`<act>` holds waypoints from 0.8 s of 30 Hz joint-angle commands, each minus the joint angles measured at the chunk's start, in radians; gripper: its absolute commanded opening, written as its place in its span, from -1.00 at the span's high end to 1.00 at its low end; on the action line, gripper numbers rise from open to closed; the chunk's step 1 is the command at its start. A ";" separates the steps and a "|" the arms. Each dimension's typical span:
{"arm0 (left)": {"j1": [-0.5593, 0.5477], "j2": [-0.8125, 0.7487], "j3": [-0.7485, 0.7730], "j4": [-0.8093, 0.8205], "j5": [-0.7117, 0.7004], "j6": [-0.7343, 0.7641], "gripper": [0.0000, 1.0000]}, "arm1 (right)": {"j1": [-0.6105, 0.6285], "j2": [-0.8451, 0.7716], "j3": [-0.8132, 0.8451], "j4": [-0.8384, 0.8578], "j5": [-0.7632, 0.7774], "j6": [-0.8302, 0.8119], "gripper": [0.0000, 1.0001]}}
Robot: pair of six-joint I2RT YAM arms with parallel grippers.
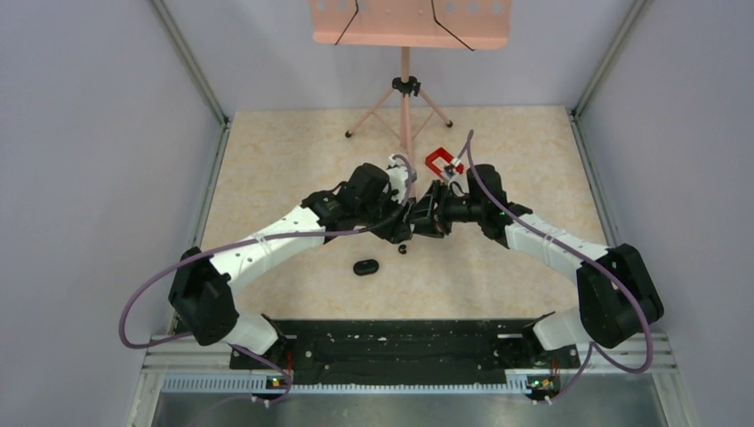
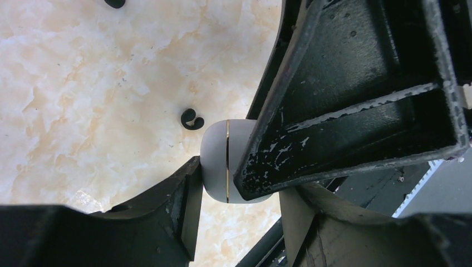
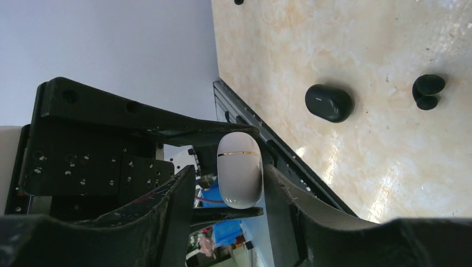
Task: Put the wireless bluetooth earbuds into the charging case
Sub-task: Pass from the left arm to the right, then pass from the right arm to the left
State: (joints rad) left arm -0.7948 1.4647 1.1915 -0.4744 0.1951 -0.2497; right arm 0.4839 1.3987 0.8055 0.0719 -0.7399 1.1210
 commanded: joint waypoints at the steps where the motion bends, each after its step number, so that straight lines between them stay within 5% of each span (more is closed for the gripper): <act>1: -0.008 -0.018 0.037 0.037 -0.005 0.023 0.29 | 0.025 0.027 0.002 0.052 -0.065 -0.022 0.15; 6: -0.011 -0.022 0.036 0.029 -0.018 0.017 0.10 | 0.029 0.036 0.007 0.060 -0.063 -0.017 0.99; 10: -0.014 -0.015 0.059 -0.008 -0.028 0.016 -0.91 | 0.029 0.039 0.017 0.053 -0.052 -0.035 1.00; 11: -0.015 -0.010 0.071 -0.026 -0.031 0.018 -0.97 | 0.027 0.040 0.022 0.042 -0.047 -0.050 1.00; 20: -0.014 -0.075 0.121 -0.162 -0.051 0.004 -0.98 | -0.069 0.032 0.077 -0.121 -0.025 -0.280 1.00; 24: -0.005 -0.167 0.086 -0.147 -0.216 -0.052 -0.98 | -0.105 -0.003 0.068 -0.129 -0.050 -0.341 1.00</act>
State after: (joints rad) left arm -0.8062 1.4178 1.2873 -0.6300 0.1223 -0.2539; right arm 0.4103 1.4357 0.8368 -0.0319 -0.7692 0.8902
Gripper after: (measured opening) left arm 0.990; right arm 0.202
